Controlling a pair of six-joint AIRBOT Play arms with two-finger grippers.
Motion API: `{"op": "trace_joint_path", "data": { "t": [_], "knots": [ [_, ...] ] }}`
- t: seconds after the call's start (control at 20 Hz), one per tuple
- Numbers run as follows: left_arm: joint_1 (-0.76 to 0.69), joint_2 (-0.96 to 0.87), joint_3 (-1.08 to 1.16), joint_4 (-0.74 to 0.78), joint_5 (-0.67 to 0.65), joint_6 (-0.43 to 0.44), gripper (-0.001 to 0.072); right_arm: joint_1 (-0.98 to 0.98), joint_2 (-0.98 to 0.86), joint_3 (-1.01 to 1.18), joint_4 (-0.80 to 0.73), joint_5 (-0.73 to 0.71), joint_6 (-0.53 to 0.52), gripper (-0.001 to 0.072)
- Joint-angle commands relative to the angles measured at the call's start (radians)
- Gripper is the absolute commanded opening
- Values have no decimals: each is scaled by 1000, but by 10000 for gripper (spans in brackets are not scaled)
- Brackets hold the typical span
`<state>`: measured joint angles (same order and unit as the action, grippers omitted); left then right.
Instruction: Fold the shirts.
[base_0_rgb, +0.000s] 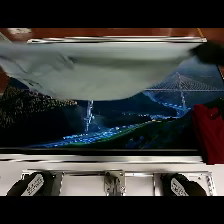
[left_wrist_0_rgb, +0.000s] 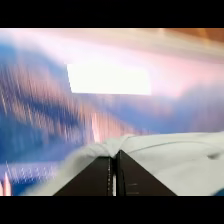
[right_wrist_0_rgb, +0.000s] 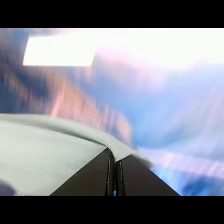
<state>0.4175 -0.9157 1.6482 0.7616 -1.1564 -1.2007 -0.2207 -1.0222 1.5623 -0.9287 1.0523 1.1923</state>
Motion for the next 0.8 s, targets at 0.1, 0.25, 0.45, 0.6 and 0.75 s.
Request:
{"op": "trace_joint_path", "data": {
  "t": [0.1,0.25,0.45,0.6,0.75],
  "knots": [
    [2,219,421,209,102,-125,32,1,397,200,-281,-118,91,57],
    [2,332,415,407,-18,-235,32,1,518,200,-425,19,185,57],
    [2,360,410,473,-280,-233,32,1,546,199,-513,234,187,57],
    [0,361,343,472,-306,-227,32,1,492,199,-513,358,179,57],
    [0,341,293,468,-296,-208,32,1,412,199,-520,385,170,57]
  ]
}}
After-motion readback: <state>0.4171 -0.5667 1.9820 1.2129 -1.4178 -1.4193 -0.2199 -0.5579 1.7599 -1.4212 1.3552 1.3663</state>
